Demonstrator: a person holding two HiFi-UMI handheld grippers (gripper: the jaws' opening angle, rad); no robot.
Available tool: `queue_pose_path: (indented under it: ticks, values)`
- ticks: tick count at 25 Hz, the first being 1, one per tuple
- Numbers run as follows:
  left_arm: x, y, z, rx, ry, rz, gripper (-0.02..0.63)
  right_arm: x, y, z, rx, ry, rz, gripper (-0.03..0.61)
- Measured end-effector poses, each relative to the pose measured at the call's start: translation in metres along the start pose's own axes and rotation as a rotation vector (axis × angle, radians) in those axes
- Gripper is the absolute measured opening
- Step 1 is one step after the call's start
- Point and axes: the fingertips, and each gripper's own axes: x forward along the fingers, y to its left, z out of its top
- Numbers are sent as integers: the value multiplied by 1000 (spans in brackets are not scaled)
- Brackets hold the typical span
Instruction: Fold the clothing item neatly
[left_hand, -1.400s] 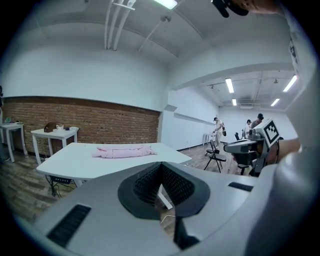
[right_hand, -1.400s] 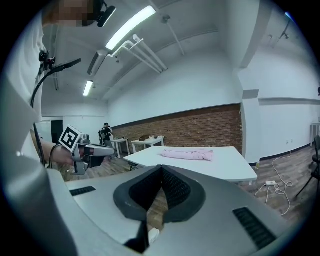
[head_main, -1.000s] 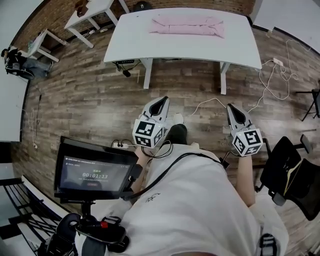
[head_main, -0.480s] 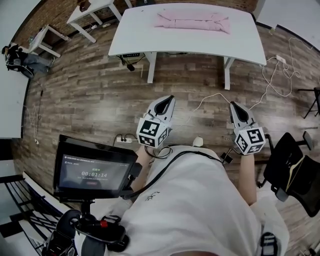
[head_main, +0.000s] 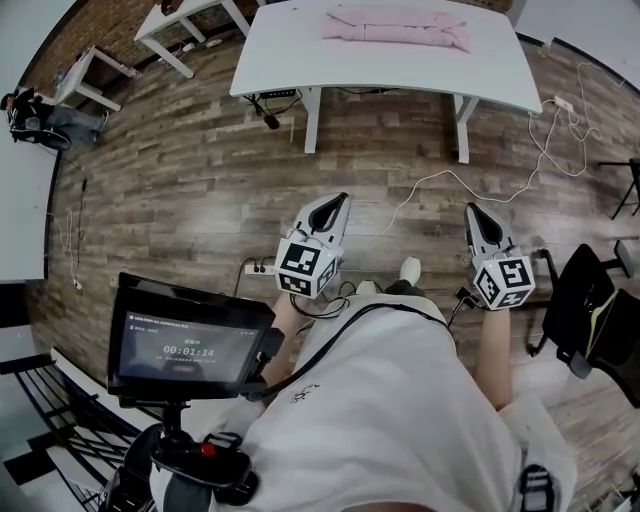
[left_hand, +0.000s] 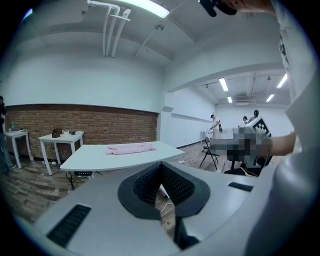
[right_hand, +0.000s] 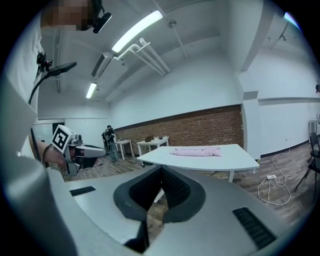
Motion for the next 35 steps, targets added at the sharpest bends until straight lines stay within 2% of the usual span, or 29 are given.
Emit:
queue_pose_path:
  ticks: [12,20,35]
  values:
    - [-45,-17,-22,-2,-8,-104,2,-55,53,-28,26,17,-104,5]
    - [-41,-29,-18,-7,-14,-110,2,-78,44,-26,25,22,-128,5]
    - [-30,-109,-18,-11,-4,-34,2,-109,3,-26,3,-1,17,5]
